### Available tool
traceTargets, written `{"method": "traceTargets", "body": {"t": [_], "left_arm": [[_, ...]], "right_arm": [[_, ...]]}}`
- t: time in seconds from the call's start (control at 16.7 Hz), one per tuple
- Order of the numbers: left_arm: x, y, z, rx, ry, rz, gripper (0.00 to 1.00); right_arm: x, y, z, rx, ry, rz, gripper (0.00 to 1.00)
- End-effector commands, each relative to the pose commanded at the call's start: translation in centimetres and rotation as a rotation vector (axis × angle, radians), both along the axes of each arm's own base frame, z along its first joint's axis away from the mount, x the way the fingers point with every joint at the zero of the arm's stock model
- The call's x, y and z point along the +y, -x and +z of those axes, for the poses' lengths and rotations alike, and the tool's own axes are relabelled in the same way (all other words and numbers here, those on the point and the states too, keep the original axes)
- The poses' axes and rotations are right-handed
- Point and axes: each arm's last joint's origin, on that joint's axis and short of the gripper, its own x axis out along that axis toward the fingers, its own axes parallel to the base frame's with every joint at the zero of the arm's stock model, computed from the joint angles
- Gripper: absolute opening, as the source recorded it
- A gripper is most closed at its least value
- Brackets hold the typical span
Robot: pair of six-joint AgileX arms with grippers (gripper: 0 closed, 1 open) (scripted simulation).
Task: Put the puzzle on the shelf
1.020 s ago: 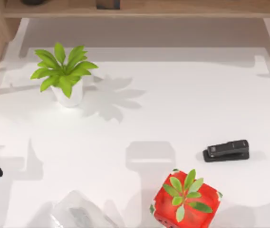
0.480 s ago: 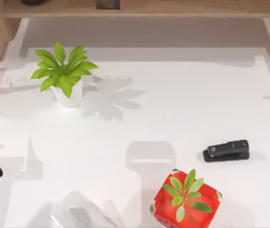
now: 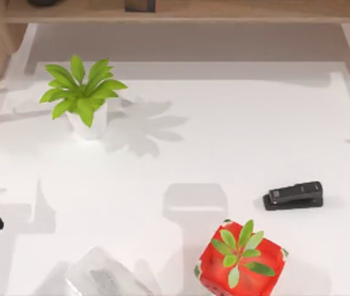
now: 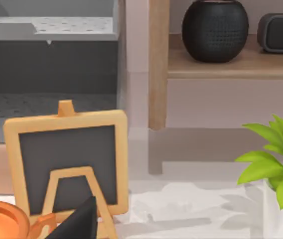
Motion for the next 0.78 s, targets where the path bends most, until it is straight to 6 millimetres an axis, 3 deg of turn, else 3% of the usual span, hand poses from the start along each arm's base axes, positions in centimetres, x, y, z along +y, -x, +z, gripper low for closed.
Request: {"method": "traceTargets", "body": {"t": [0.24, 0.48, 0.78], "left_arm": [[0.0, 0.0, 0.0, 0.0, 0.0, 0.0, 1.0], [0.0, 0.0, 0.0, 0.0, 0.0, 0.0, 1.0], [0.0, 0.0, 0.0, 0.0, 0.0, 0.0, 1.0]], "right_arm": [[0.2, 3.1, 0.1, -0.002, 0.002, 0.001, 0.0], [0.2, 3.2, 0.1, -0.003, 0.003, 0.001, 0.0], [0.2, 3.2, 0.1, -0.003, 0.003, 0.001, 0.38]]}}
